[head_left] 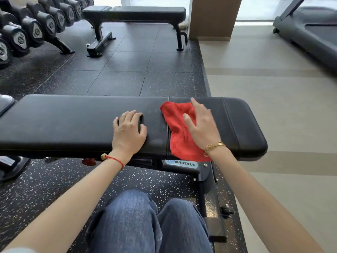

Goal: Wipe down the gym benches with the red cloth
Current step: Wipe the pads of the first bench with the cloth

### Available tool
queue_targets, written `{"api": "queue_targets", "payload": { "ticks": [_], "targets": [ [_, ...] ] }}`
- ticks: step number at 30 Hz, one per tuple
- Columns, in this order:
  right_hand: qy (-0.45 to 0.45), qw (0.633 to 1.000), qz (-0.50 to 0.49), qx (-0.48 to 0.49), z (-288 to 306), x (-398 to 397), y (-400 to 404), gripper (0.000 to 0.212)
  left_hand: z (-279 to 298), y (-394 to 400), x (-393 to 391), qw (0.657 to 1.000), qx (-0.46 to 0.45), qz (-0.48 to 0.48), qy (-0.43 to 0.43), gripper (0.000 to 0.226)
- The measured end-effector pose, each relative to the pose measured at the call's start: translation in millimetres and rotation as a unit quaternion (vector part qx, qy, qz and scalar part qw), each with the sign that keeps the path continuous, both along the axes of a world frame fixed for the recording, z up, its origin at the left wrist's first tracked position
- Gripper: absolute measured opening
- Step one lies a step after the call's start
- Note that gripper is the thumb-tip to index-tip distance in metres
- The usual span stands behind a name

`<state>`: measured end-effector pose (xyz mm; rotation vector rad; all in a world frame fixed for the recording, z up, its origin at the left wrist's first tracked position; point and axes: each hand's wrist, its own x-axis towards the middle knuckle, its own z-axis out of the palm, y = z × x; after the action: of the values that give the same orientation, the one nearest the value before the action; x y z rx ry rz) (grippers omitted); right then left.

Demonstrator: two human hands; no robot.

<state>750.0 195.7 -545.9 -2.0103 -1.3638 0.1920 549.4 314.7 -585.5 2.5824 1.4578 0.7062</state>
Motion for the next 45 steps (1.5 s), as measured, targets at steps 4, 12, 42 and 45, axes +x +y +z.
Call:
{"api": "queue_targets", "payload": {
  "ticks": [4, 12, 42, 45],
  "targets": [
    [-0.048, 0.988, -0.068, -0.133, -11, 15, -7, 0.067, -2, 0, 0, 1.0, 0.006, -0.001, -0.002, 0.04],
    [-0.01, 0.998, -0.031, -0.05, -16, 6, -11, 0.046, -2, -1, -1, 1.0, 0.009, 0.001, -0.008, 0.041],
    [0.266, 0.951, -0.123, -0.098, 100, -30, 19, 0.033, 119, -10, -31, 0.995, -0.091, -0.027, -0.03, 0.039],
    [0.324, 0.933, -0.13, -0.082, 159, -45, 12, 0.033, 181, -16, -43, 0.99, -0.132, -0.052, -0.021, 0.034]
  ]
}}
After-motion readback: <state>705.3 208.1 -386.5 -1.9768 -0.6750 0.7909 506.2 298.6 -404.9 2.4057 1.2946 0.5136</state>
